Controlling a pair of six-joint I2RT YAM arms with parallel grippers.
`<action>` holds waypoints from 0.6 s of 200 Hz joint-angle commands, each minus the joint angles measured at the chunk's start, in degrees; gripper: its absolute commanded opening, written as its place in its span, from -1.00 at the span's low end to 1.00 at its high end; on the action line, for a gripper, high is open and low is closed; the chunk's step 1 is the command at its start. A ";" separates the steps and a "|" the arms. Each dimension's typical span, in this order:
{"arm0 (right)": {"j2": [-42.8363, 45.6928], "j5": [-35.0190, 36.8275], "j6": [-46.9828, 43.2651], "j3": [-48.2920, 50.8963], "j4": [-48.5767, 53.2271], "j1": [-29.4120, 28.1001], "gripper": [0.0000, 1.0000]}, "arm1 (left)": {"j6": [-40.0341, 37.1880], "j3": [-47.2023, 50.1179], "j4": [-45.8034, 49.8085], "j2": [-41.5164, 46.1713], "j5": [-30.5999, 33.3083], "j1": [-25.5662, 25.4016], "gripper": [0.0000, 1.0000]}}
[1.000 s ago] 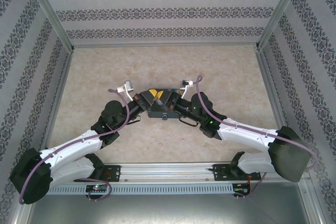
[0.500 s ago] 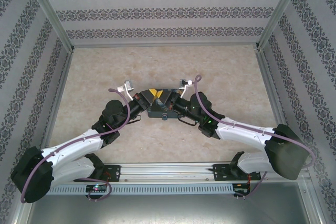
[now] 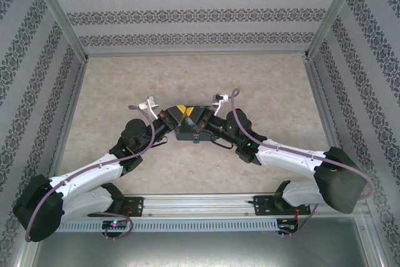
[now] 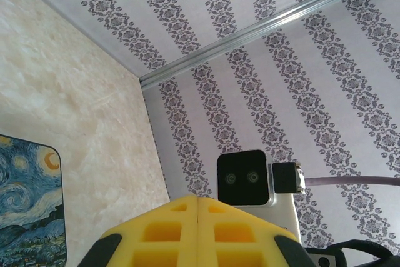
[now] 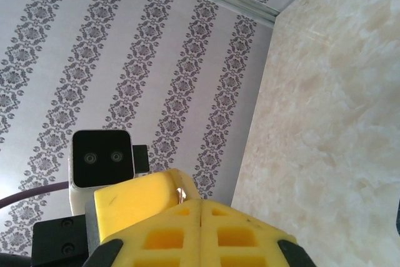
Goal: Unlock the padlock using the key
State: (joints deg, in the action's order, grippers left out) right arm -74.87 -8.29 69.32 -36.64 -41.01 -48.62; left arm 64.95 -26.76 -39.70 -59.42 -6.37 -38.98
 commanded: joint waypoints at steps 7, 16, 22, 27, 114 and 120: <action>-0.15 -4.13 -0.39 -1.69 -4.91 -1.30 -0.56 | 0.62 0.24 -2.13 -0.42 -1.71 -0.13 -1.00; 0.27 -3.72 -0.56 -1.44 -4.71 -1.30 -0.52 | 0.61 0.33 -2.05 -0.36 -1.74 -0.09 -1.00; 0.54 -3.54 -0.67 -1.21 -4.69 -1.26 -0.52 | 0.55 0.31 -1.97 -0.27 -1.75 -0.09 -1.00; 0.83 -3.30 -0.74 -0.96 -4.73 -1.14 -0.52 | 0.60 0.35 -1.96 -0.22 -1.72 -0.11 -1.00; 3.86 -2.51 -1.37 0.78 -4.47 0.28 -0.54 | 0.64 0.58 -1.61 0.36 -1.54 -0.13 -1.00; 3.79 -2.47 -1.33 0.87 -4.51 0.28 -0.55 | 0.66 0.57 -1.61 0.36 -1.54 -0.13 -1.00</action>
State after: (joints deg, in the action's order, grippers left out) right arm -71.72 -9.45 69.06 -35.97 -42.74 -48.38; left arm 65.39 -26.72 -40.32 -59.37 -7.27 -38.94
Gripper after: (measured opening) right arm 0.229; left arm 0.051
